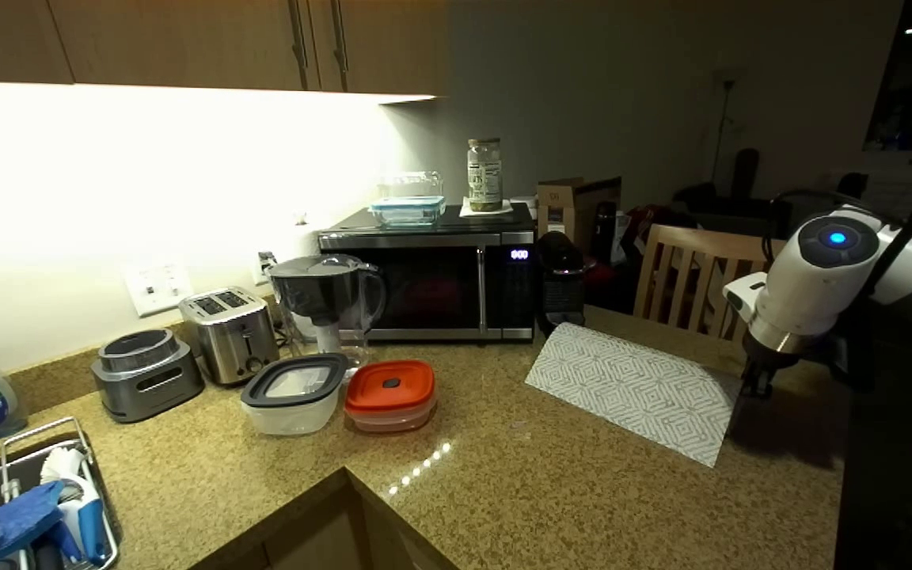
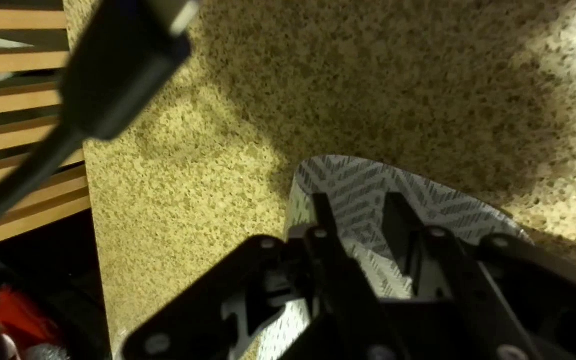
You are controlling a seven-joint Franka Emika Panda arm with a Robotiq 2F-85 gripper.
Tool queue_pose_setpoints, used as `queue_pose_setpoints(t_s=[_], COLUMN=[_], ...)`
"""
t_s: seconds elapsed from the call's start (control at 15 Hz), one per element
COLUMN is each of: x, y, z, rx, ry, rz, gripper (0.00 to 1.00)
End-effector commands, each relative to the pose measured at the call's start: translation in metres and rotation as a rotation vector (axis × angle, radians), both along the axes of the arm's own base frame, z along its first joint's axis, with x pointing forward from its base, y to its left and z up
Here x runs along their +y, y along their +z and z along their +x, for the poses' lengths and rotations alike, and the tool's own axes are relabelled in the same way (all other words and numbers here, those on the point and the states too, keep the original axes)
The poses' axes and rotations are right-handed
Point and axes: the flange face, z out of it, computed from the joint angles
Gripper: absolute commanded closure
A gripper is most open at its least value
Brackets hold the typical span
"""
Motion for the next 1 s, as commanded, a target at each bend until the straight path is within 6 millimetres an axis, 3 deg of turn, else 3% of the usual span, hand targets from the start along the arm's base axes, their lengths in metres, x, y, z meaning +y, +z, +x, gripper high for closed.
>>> queue_pose_setpoints(t_s=[0.0, 0.53, 0.93], x=[0.001, 0.012, 0.053], y=[0.001, 0.001, 0.002], z=[-0.004, -0.003, -0.004], rx=[0.017, 0.029, 0.031], ry=[0.059, 0.112, 0.229], rz=[-0.033, -0.033, -0.017], gripper=[0.98, 1.00, 1.00])
